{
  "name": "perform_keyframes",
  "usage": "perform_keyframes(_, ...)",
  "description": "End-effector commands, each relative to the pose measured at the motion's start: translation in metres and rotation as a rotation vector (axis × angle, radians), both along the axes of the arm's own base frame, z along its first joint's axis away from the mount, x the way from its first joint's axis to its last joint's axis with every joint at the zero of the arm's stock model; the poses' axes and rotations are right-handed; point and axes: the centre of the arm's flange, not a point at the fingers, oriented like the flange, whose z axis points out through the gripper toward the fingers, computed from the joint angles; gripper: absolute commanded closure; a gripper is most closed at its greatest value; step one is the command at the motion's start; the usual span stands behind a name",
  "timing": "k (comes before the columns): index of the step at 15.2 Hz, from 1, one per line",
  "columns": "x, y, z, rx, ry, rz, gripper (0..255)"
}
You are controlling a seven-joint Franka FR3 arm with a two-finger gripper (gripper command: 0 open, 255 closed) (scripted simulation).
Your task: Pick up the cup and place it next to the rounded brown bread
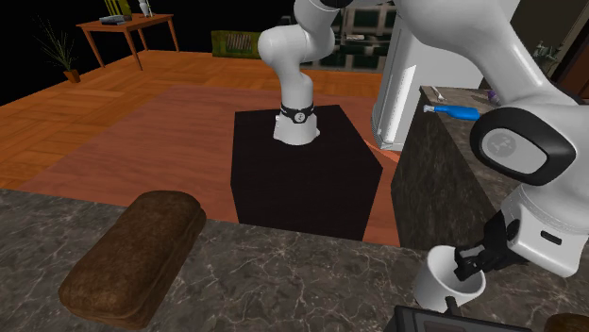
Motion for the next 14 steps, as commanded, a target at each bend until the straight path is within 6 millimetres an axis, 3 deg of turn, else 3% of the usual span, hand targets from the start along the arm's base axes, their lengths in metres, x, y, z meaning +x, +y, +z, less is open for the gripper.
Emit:
perform_keyframes(1,0.000,0.000,0.000,0.000,-0.001,0.000,255)
perform_keyframes(3,0.000,0.000,0.000,0.000,-0.001,0.000,255)
perform_keyframes(4,0.000,0.000,0.000,0.000,-0.001,0.000,0)
perform_keyframes(9,0.000,0.000,0.000,0.000,-0.001,0.000,0)
perform_keyframes(13,0.004,0.005,0.050,0.000,-0.001,0.000,0)
perform_keyframes(14,0.004,0.005,0.050,0.000,-0.001,0.000,0)
